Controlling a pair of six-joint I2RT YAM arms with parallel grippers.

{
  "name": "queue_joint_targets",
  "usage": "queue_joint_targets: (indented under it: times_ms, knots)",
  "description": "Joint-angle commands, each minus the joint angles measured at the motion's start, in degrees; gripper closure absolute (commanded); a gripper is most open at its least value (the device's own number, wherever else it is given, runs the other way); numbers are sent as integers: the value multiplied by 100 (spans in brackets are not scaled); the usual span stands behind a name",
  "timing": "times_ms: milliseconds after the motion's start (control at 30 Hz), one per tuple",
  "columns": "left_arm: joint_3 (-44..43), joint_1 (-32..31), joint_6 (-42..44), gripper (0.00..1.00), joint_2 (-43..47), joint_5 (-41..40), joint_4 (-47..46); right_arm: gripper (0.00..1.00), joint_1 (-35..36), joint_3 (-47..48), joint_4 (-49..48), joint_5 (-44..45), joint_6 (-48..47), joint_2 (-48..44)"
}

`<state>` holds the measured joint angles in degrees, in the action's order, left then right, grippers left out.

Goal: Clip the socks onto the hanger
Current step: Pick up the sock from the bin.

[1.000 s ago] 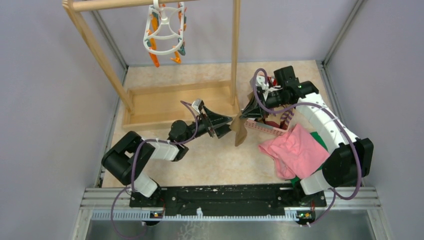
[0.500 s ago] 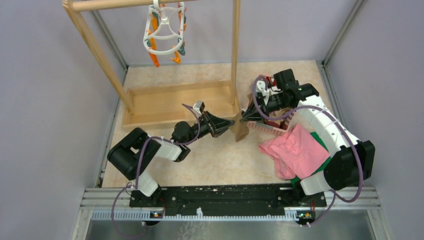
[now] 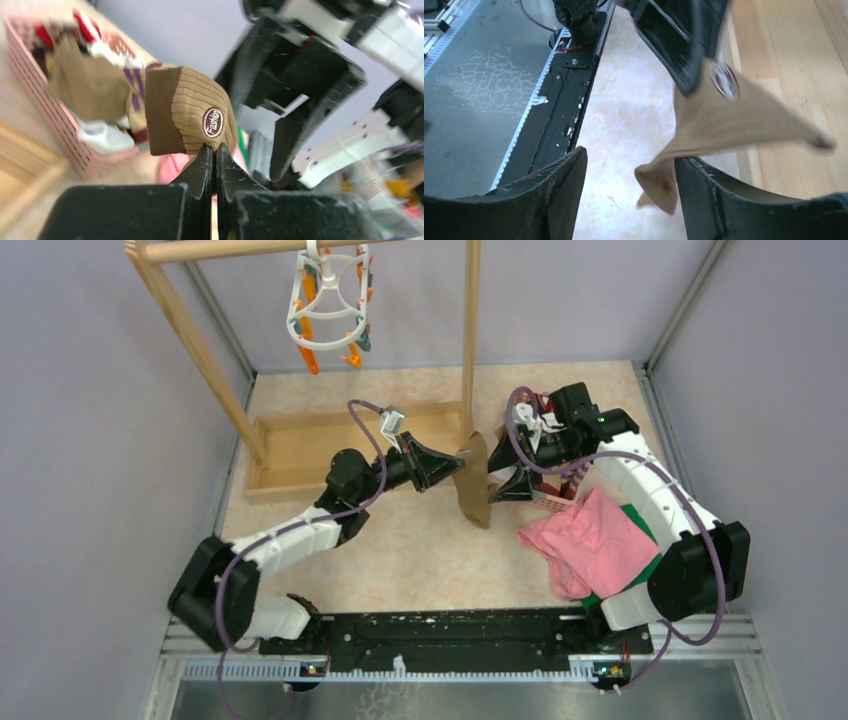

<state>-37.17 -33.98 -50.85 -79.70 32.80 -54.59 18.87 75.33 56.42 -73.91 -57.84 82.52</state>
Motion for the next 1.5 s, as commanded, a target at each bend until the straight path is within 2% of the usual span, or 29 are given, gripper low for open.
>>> queue_joint_targets:
  times_ms: [0,133,300,433,600,833,967,1033,1100,1133,1200,1233,1300,1400,1467]
  knots:
    - [-167,-348,4321,100,1153,-462,2293,31,-267,29,57,-583,292,-189]
    - [311,-631,6019,100,1701,-384,2225,25,-384,85,-314,-629,886,-117]
    - [464,-1096,7970,100,1904,-407,2308,19,-296,-82,-821,-1029,1532,16]
    - [333,-1181,8524,100,1860,-719,2356,18,9,-185,-1190,-914,2028,154]
    - [437,-1321,8600,100,1853,-1014,2002,22,112,-407,-2188,-913,3229,304]
    - [588,-1584,8469,100,1620,-1344,1767,40,117,-738,-3859,-1068,5019,406]
    - [580,-1655,8444,100,1514,-1523,1738,55,119,-738,-4016,-1107,5216,423]
    - [579,-1656,8392,100,1489,-1542,1724,70,117,-717,-4016,-1114,5207,408]
    - [579,-1656,8310,100,1465,-1577,1692,92,117,-704,-3993,-1126,5156,403]
    - [587,-1656,8258,100,1453,-1583,1679,98,117,-703,-3923,-1133,5046,399]
    - [603,-1656,8009,100,1482,-1580,1656,100,116,-630,-3576,-1130,4624,384]
    - [616,-1656,7715,96,1523,-1563,1663,100,117,-589,-3358,-1107,4343,376]
    - [726,-1640,7210,69,1673,-1309,1663,100,121,-453,-2714,-1051,3537,349]
    - [1066,-1579,6365,32,2032,-944,1485,100,154,-186,-1064,-786,1353,279]
    - [1272,-1460,5702,19,2288,-858,1351,100,210,-125,-178,-570,-35,222]
